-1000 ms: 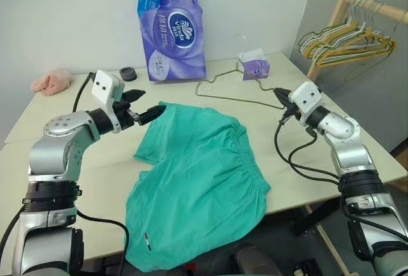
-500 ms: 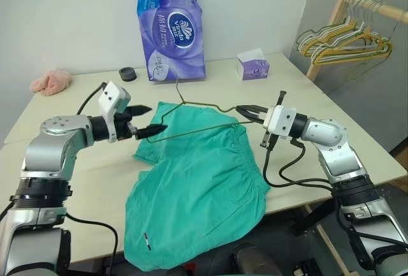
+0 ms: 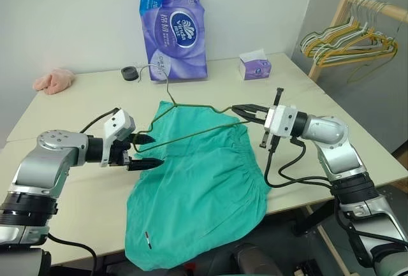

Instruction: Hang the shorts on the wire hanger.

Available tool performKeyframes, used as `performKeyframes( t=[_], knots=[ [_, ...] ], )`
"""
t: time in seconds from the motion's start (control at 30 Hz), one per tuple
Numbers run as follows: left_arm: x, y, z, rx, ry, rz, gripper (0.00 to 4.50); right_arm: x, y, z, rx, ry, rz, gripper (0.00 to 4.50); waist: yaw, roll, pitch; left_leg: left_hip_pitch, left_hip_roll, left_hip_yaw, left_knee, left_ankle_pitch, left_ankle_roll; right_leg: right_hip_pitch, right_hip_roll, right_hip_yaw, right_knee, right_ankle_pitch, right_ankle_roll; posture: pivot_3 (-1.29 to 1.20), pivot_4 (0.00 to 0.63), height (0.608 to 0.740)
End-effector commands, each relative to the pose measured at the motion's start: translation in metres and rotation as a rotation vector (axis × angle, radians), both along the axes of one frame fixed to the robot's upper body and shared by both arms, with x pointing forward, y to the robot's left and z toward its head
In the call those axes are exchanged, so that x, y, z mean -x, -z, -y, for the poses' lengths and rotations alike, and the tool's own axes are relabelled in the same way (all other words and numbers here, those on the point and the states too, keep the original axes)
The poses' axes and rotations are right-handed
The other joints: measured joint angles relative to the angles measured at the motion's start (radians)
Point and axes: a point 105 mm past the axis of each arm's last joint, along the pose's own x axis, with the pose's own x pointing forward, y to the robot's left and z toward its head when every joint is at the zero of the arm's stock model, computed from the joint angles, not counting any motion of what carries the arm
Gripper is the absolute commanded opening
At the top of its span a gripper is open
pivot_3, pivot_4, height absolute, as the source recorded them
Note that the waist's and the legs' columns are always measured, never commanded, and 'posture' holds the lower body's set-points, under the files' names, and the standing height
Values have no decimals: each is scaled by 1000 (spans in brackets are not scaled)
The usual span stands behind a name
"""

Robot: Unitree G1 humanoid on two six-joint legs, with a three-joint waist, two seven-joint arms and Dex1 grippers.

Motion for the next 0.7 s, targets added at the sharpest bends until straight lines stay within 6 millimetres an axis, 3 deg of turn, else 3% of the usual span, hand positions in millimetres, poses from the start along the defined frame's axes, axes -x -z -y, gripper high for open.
performKeyframes(
  t=[0.03,0.13,0.2,0.47,0.7],
  knots=[
    [-4,-8,3,38,-15,39,3671,4,-22,0,-43,-17,60,0,0,0,0,0,0,0,0,0,0,0,0,0,0,0,0,-269,43,740],
    [-4,-9,10,76,-8,45,2793,7,-21,-1,-41,-29,54,0,0,0,0,0,0,0,0,0,0,0,0,0,0,0,0,-273,44,740],
    [-4,-9,13,83,-9,50,2515,8,-19,-2,-35,-35,52,0,-1,1,0,0,0,0,0,0,0,0,0,0,0,0,0,-273,44,740],
    [1,-8,17,98,-5,40,106,12,-13,-4,-3,-55,61,0,0,1,1,0,0,0,0,0,0,0,0,0,0,0,0,-273,44,740],
    [6,-6,19,99,4,25,20,16,-7,-6,48,-73,52,0,-1,2,2,0,0,0,0,0,0,0,0,0,0,0,0,-270,46,740]
  ],
)
